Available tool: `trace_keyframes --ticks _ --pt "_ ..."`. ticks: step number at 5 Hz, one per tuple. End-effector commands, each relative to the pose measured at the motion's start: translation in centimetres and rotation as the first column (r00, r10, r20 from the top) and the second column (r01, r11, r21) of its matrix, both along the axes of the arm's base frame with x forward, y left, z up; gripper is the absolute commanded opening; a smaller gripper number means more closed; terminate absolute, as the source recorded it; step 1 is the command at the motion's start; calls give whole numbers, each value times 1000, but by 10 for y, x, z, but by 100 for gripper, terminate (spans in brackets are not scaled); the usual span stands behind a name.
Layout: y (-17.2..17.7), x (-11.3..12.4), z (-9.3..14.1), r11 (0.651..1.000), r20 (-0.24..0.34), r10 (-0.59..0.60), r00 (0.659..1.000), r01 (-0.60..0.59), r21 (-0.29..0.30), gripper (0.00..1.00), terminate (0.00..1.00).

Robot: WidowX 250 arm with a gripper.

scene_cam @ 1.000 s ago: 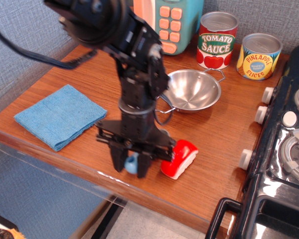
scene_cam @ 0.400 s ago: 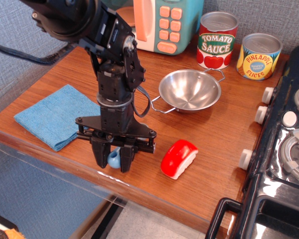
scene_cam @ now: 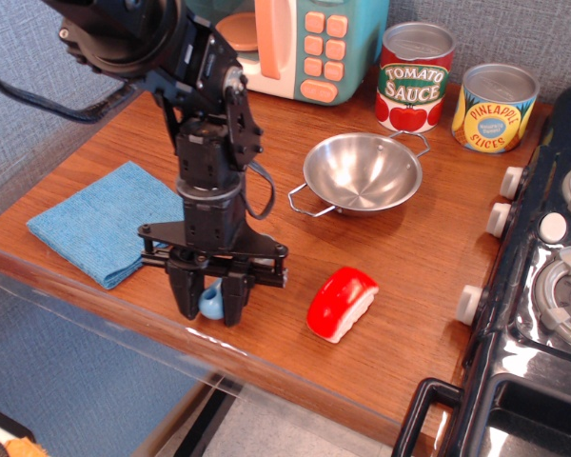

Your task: Move the spoon and place between hot dog and towel

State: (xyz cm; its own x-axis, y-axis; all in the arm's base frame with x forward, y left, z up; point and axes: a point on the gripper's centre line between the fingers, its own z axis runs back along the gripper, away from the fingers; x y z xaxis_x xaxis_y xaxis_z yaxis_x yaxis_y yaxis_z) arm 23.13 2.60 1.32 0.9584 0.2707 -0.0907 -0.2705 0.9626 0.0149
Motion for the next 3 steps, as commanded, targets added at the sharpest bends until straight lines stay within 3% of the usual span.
trace_keyframes --ticks 1,2,3 --pt "0 7 39 998 97 -61 993 61 -4 100 0" --pt "-6 16 69 992 219 -112 969 123 -39 100 0" --pt "-5 38 108 969 341 -239 909 243 30 100 0"
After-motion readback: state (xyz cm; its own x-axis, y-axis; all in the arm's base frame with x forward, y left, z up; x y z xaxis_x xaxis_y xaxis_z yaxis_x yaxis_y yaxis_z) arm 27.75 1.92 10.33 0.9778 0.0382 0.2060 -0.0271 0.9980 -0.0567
